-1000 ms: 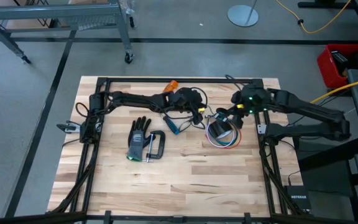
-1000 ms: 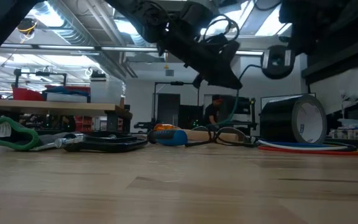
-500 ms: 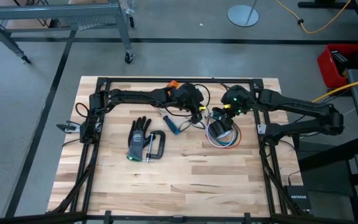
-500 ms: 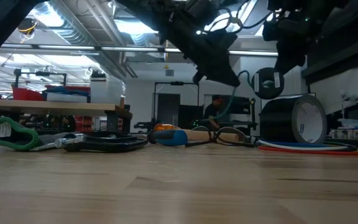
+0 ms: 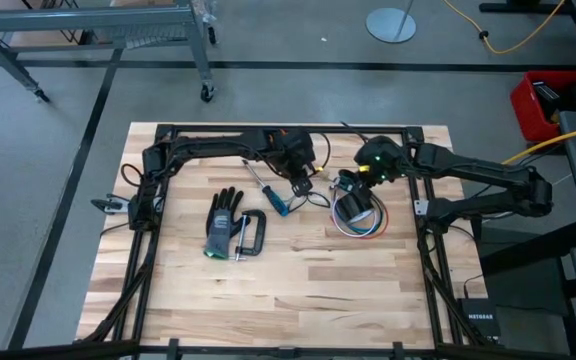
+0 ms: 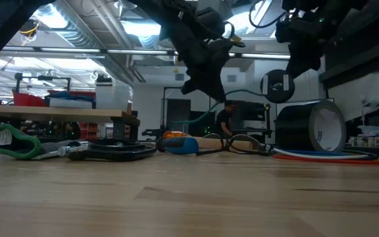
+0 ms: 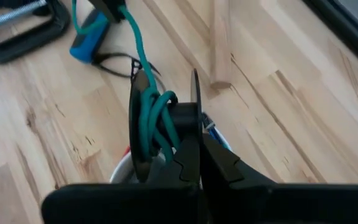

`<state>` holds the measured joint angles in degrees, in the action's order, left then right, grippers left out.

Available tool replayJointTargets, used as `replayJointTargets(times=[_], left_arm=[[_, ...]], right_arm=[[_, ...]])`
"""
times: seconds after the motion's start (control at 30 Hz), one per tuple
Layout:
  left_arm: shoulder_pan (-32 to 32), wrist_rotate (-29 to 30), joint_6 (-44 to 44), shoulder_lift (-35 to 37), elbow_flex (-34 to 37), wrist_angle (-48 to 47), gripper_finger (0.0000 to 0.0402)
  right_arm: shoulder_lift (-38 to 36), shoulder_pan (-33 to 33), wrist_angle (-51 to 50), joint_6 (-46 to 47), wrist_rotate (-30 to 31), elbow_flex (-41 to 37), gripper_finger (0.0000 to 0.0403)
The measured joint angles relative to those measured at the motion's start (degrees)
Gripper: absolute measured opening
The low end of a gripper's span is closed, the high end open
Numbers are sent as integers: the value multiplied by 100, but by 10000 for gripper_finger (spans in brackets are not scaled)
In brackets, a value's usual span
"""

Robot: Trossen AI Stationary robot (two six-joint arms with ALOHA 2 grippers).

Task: Coil cords
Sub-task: Coil the green wire onto the spool

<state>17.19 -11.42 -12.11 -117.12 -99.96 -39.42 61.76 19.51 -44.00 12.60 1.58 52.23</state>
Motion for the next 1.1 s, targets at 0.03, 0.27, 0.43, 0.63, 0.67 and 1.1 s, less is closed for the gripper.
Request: replayJointTargets(times=[0.03,0.27,0.43,0.63,0.67,1.1], left_arm=[[20,-65,-9,0,0,10,0],[178,-99,-320,0,0,765,0],[295,-110,-643,0,0,1338,0],[305,-116,-996,0,0,1845,0],[298,-152,-1030,0,0,1956,0],[57,-232,-1196,9,0,2668,0]], right_arm=[[0,0,73,0,0,0,1],[0,0,335,-220,105,-1,1],[0,-4,413,-391,483,-2,1],[1,-2,533,-408,1182,-2,1],[6,-2,595,-407,1192,-1,1],[335,-2,1253,-420,1532,-9,1]])
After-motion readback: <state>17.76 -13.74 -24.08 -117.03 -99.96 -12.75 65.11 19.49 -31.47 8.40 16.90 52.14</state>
